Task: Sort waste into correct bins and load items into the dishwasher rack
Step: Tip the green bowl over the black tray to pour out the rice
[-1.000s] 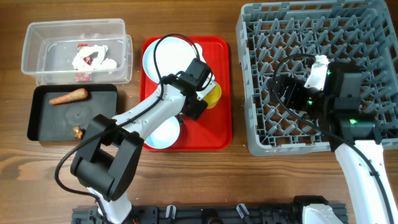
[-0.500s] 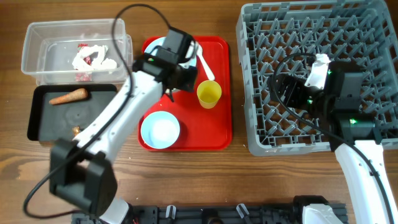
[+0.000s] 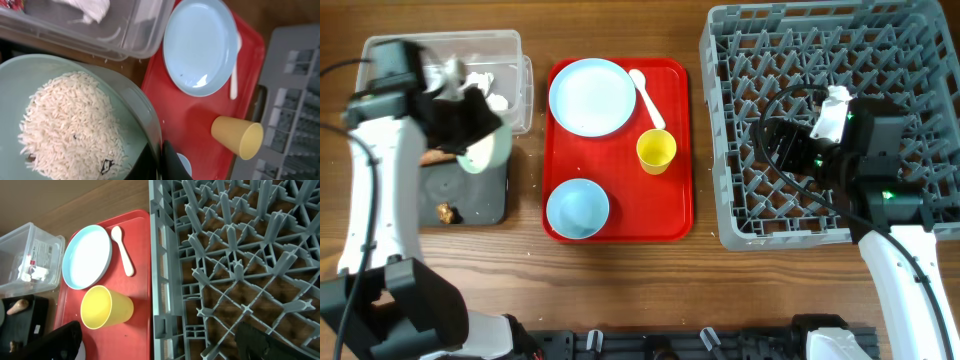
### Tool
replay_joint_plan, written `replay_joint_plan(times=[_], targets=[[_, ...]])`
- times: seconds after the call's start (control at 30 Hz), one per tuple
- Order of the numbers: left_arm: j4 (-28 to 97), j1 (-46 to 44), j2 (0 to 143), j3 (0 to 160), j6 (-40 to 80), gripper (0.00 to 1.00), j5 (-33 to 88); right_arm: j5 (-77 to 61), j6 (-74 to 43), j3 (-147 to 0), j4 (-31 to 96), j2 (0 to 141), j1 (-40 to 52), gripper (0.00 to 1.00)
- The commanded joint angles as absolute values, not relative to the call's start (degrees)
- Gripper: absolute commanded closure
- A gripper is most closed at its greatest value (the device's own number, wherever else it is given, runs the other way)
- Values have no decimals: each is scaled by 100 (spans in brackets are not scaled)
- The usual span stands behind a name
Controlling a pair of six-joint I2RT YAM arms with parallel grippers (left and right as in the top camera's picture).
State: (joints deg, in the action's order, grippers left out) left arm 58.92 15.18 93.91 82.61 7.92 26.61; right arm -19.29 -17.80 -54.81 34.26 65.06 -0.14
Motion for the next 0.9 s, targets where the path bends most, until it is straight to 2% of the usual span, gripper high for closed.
replay_joint_plan(times=[0.0, 0.4, 0.87], targets=[[5800, 2300, 9380, 8134, -56, 96, 4071, -2001, -1822, -5581, 3404, 6543, 14, 0], [5728, 3800, 10060, 7251, -1035, 96, 6528, -2003, -1820, -5581, 3406, 6543, 16, 0], [5470, 4366, 10481, 7210, -1004, 96, 8361, -2069, -1824, -5581, 3406, 6543, 16, 0]])
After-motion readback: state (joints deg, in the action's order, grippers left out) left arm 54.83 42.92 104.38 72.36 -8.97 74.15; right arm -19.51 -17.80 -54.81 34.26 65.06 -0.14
